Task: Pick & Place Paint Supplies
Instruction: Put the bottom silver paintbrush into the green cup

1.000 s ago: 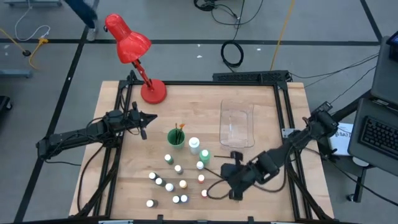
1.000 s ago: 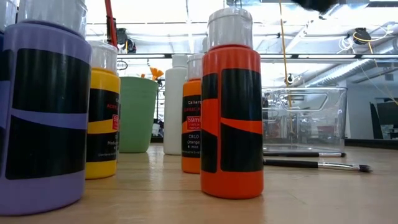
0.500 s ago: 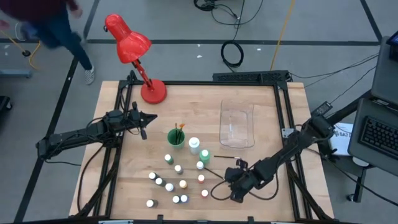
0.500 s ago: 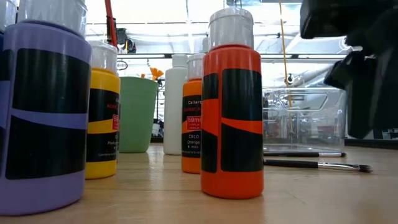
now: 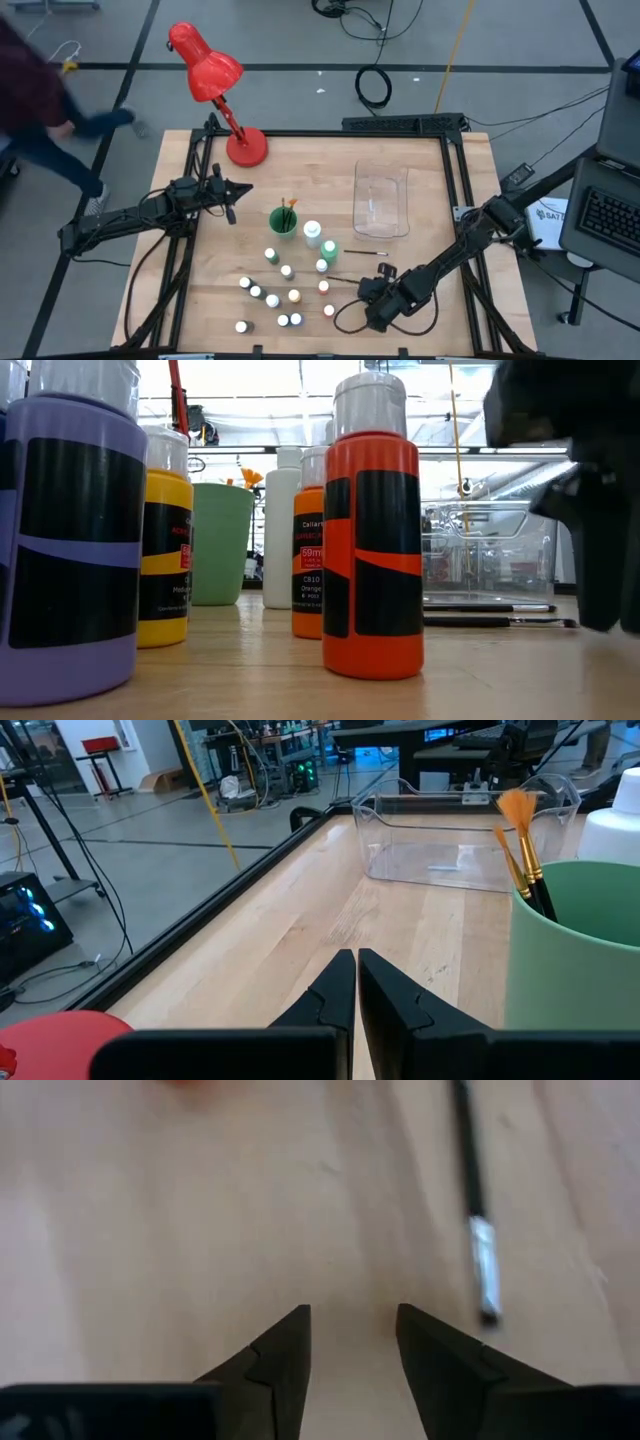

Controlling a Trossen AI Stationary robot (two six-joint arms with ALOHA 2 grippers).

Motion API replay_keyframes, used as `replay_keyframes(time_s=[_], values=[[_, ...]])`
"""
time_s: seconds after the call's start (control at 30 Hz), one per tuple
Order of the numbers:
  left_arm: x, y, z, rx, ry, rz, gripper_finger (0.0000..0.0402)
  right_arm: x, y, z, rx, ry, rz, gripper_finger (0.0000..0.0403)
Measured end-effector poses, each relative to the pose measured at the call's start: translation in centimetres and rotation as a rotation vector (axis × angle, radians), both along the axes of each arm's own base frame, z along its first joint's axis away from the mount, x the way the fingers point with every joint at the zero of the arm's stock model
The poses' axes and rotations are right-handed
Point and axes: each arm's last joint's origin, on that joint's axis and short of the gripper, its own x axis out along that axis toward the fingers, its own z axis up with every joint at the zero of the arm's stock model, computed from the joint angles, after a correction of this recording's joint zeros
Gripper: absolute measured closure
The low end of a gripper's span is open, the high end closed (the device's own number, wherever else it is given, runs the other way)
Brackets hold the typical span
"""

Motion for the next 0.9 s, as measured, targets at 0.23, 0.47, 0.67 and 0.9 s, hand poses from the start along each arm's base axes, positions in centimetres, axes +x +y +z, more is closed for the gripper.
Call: replay_keyframes(time_s=[0.23, 0.47, 0.67, 0.9], values=[[0.0, 0.0, 0.0, 0.003, 0.001, 0.000, 0.0380, 0.8, 1.1, 3.2, -0.133, -0.070, 0.100, 0.0284], [0.0, 0.0, 0.0, 0.003, 0.001, 0.000, 0.0380, 0.5, 0.0, 2.6, -0.215, 0.028, 0.055, 0.0299], [0.0, 0.0, 0.0, 0.003, 0.001, 0.000, 0.0380, 0.9, -0.8, 1.3, -0.258, 0.094, 0.041, 0.0280], [0.0, 0.0, 0.0, 0.003, 0.001, 0.000, 0.0380, 0.8, -2.0, 0.0, -0.273, 0.166, 0.028, 0.0259]])
